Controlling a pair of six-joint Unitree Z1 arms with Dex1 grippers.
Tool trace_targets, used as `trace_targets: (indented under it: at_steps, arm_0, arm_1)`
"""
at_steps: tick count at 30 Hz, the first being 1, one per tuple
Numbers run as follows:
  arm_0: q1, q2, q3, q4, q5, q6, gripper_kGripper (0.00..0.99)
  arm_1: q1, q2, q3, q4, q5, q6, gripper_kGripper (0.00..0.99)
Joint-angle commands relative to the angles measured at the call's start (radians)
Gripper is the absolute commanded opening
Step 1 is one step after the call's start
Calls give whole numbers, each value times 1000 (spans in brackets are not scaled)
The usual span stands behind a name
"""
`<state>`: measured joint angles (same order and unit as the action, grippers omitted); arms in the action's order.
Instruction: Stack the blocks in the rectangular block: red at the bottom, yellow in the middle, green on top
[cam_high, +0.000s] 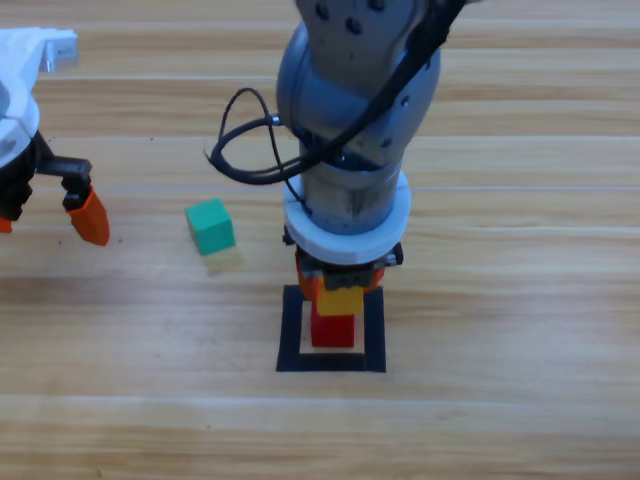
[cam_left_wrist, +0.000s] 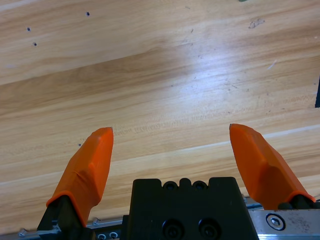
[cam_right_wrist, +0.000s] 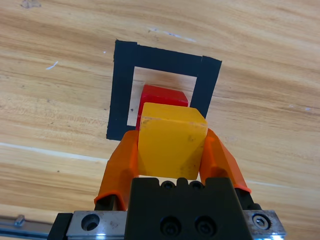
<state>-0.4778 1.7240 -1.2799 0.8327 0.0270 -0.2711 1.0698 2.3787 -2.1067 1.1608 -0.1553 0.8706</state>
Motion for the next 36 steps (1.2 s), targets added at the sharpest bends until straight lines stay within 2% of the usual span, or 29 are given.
trace_targets:
  at_steps: [1,36]
  arm_0:
    - [19,0,30,-20,-12,7,990]
    - [19,17,60,-61,-27,3,990]
  arm_1:
    - [19,68,-9,11,-9,11,23]
    - [19,100,-30,11,-6,16,23]
